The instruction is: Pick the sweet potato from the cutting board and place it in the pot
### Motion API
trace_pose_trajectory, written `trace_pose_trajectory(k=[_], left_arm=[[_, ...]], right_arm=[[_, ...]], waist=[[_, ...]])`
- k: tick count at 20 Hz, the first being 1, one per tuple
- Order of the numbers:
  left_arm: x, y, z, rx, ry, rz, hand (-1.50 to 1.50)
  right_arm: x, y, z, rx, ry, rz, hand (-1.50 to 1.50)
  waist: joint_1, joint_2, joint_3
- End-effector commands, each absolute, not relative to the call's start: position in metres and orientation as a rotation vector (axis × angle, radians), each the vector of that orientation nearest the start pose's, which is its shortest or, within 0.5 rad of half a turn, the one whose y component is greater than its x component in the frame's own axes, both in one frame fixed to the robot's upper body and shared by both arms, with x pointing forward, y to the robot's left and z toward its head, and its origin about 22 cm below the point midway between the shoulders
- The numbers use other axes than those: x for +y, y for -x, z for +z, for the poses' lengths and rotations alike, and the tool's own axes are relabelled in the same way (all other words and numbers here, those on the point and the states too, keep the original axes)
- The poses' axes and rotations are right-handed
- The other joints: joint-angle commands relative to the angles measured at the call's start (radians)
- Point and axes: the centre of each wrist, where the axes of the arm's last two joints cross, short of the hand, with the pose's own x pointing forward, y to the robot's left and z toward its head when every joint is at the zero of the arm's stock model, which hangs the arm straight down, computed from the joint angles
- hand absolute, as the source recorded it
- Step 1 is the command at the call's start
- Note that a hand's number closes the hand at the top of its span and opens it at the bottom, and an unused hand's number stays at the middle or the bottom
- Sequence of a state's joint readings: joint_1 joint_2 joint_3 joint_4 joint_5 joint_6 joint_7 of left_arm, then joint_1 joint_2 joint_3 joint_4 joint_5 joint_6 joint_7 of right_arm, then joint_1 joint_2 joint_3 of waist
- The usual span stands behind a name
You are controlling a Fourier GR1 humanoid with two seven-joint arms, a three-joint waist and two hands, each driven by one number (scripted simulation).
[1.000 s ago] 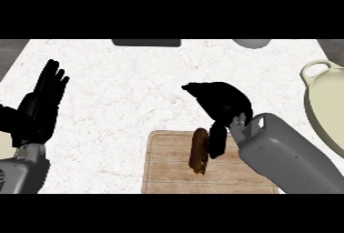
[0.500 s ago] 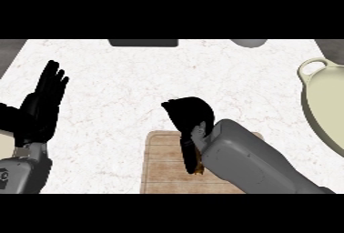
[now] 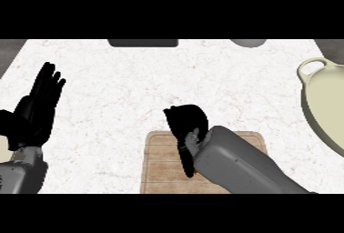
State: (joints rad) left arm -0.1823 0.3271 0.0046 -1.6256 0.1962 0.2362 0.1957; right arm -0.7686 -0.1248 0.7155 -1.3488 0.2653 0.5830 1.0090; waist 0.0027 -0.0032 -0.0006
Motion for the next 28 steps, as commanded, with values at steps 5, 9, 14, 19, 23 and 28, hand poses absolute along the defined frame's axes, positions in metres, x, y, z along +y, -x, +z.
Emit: trace_pose_trajectory(k=[5,9,14,19,23,28], left_arm=[[0.294,-0.279,0.076,-1.602,-0.231,0.086,0.0],[0.286,-0.279,0.09,-1.61,-0.188,0.06,0.0],[0.285,-0.276,0.077,-1.617,-0.209,0.058,0.0],[0.284,-0.278,0.079,-1.615,-0.195,0.06,0.0],[0.268,-0.283,0.07,-1.615,-0.196,0.063,0.0],[0.289,-0.3,0.089,-1.613,-0.21,0.088,0.0]], right_arm=[[-0.032,-0.296,0.104,-0.644,0.637,1.644,-1.5],[-0.038,-0.289,0.086,-0.65,0.639,1.636,-1.5],[-0.036,-0.297,0.072,-0.61,0.666,1.649,-1.5],[-0.056,-0.297,0.062,-0.58,0.689,1.637,-1.5],[-0.043,-0.3,0.058,-0.599,0.637,1.755,1.5],[-0.056,-0.284,0.047,-0.636,0.619,1.802,1.5]], waist=[[-0.004,0.001,0.0],[-0.003,0.001,0.001],[0.002,0.003,0.0],[-0.001,0.002,0.0],[0.002,0.004,0.0],[-0.004,0.003,0.001]])
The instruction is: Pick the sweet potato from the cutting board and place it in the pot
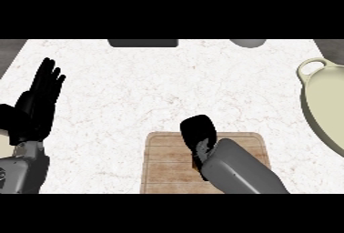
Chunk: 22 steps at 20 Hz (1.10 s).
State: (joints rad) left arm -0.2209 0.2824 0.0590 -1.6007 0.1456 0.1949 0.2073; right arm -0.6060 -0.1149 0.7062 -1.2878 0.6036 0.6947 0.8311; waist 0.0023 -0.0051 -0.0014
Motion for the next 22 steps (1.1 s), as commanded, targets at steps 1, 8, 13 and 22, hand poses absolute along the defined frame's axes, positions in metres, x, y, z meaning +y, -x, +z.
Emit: trace_pose_trajectory(k=[1,8,13,22], left_arm=[[0.261,-0.287,0.066,-1.605,-0.177,0.078,0.0],[0.279,-0.281,0.079,-1.598,-0.222,0.083,0.0],[0.301,-0.268,0.067,-1.562,-0.254,0.135,0.0],[0.308,-0.268,0.081,-1.591,-0.288,0.139,0.0]], right_arm=[[-0.062,-0.306,0.047,-0.637,0.595,1.796,1.5],[-0.08,-0.231,0.031,-0.86,0.437,1.832,1.5],[-0.118,-0.188,0.062,-1.221,0.18,1.768,1.5],[-0.202,-0.12,0.118,-1.54,0.261,1.536,1.5]], waist=[[0.001,0.006,0.001],[-0.029,-0.003,0.003],[-0.098,-0.024,0.006],[-0.11,-0.015,0.005]])
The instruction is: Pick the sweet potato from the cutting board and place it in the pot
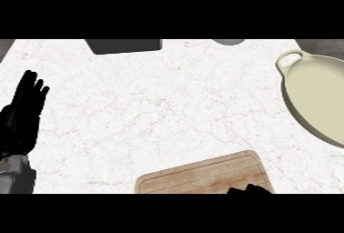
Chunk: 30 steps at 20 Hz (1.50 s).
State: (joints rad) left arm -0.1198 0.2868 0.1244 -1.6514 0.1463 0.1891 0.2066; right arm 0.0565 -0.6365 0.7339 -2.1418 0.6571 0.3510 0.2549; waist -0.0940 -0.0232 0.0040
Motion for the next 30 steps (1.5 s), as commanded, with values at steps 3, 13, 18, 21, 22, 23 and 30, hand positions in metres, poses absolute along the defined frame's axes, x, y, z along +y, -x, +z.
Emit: trace_pose_trajectory(k=[3,13,18,21,22,23,30], left_arm=[[0.312,-0.254,0.065,-1.568,-0.283,0.16,0.0],[0.31,-0.261,0.082,-1.597,-0.266,0.149,0.0],[0.295,-0.271,0.084,-1.589,-0.243,0.102,0.0],[0.295,-0.279,0.093,-1.599,-0.227,0.088,0.0],[0.278,-0.283,0.077,-1.598,-0.224,0.076,0.0],[0.281,-0.287,0.08,-1.602,-0.202,0.058,0.0],[0.275,-0.284,0.1,-1.624,-0.198,0.062,0.0]], right_arm=[[-0.219,-0.123,0.139,-1.702,0.403,1.297,1.5],[-0.284,-0.122,0.167,-1.892,0.62,0.806,1.5],[-0.349,-0.128,0.17,-1.884,0.72,0.658,1.5],[-0.391,-0.135,0.184,-1.888,0.691,0.599,1.5],[-0.398,-0.136,0.177,-1.872,0.668,0.574,1.5],[-0.414,-0.141,0.191,-1.889,0.685,0.549,1.5],[-0.47,-0.174,0.179,-1.769,0.725,0.54,1.5]], waist=[[-0.013,0.002,0.0],[0.014,0.011,0.0],[0.039,0.016,-0.001],[0.06,0.019,-0.002],[0.069,0.022,-0.003],[0.072,0.023,-0.003],[0.098,0.024,-0.004]])
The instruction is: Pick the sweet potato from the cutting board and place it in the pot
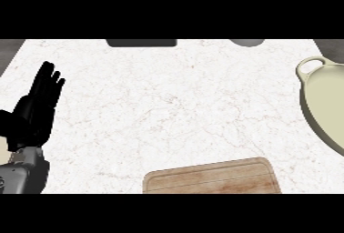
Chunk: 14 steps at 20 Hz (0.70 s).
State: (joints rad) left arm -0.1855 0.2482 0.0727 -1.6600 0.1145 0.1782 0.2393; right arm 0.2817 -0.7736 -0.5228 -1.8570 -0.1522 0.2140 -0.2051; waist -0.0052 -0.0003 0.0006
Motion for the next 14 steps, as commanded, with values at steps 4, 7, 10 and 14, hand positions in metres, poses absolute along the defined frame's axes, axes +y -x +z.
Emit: trace_pose_trajectory(k=[4,7,10,14], left_arm=[[0.275,-0.279,0.101,-1.627,-0.2,0.053,0.0],[0.271,-0.286,0.084,-1.644,-0.181,0.053,0.0],[0.267,-0.283,0.092,-1.632,-0.17,0.048,0.0],[0.274,-0.274,0.095,-1.636,-0.168,0.038,0.0]], right_arm=[[-0.472,-0.212,0.164,-1.791,0.815,0.547,1.5],[-0.489,-0.2,0.173,-1.741,1.149,0.673,1.5],[-0.49,-0.225,0.133,-1.692,1.191,0.697,1.5],[-0.501,-0.261,0.112,-1.659,1.152,0.725,1.5]], waist=[[0.03,0.005,0.001],[0.033,0.014,0.001],[0.043,0.009,0.002],[0.048,0.008,0.002]])
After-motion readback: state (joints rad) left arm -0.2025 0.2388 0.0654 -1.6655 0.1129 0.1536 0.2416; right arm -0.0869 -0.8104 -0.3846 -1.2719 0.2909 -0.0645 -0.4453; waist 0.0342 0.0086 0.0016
